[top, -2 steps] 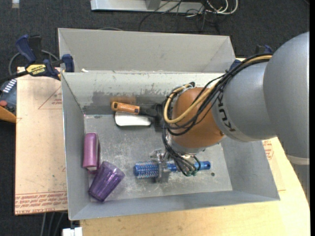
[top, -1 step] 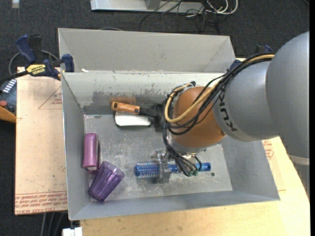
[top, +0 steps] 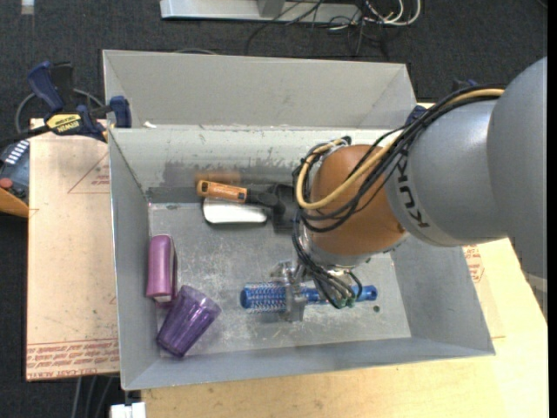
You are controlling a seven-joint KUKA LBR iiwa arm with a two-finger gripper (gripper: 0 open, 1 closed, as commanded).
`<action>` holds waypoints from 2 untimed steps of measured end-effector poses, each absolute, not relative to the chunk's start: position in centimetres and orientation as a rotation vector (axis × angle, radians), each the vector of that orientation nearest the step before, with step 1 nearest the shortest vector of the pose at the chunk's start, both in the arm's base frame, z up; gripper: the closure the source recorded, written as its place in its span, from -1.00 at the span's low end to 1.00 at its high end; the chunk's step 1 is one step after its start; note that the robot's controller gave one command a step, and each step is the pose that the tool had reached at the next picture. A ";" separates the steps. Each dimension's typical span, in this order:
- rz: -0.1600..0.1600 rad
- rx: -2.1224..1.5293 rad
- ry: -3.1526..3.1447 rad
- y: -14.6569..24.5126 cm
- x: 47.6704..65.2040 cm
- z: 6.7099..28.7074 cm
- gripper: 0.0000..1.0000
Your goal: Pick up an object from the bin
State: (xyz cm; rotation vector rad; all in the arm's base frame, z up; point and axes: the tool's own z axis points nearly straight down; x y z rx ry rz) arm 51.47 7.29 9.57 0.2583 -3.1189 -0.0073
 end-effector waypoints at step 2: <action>-0.008 0.259 -3.132 7.4 51.8 12.9 1.00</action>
Offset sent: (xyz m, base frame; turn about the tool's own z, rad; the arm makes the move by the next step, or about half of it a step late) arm 0.0000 -0.0001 0.0216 0.0000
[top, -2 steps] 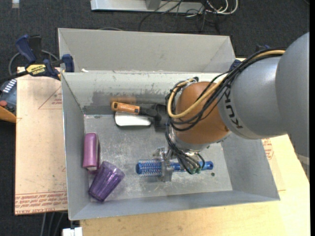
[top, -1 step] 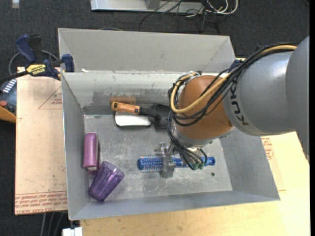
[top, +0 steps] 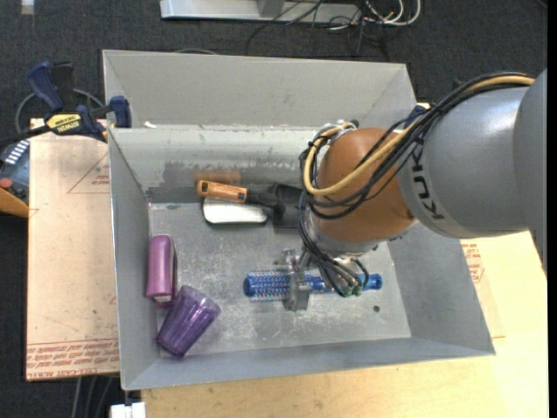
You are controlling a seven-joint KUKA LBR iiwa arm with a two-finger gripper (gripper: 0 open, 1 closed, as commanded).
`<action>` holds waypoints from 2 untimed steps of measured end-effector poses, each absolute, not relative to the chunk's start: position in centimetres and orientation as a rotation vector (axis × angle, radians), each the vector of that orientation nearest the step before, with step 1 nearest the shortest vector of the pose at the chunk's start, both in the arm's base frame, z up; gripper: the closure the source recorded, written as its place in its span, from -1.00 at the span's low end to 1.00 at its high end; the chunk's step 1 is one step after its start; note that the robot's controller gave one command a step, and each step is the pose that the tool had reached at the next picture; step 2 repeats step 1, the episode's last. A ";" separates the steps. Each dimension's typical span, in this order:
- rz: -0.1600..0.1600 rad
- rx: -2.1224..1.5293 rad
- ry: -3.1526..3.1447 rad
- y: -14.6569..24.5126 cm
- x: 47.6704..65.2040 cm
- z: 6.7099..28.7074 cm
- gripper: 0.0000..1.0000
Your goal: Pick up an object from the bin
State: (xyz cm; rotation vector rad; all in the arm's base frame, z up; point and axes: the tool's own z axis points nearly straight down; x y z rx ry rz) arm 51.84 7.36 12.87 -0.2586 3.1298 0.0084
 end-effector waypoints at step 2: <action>0.008 -0.259 3.136 7.4 51.7 13.8 1.00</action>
Offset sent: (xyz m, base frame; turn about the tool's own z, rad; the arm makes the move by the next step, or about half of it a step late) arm 0.0000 -0.0001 0.0467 0.0000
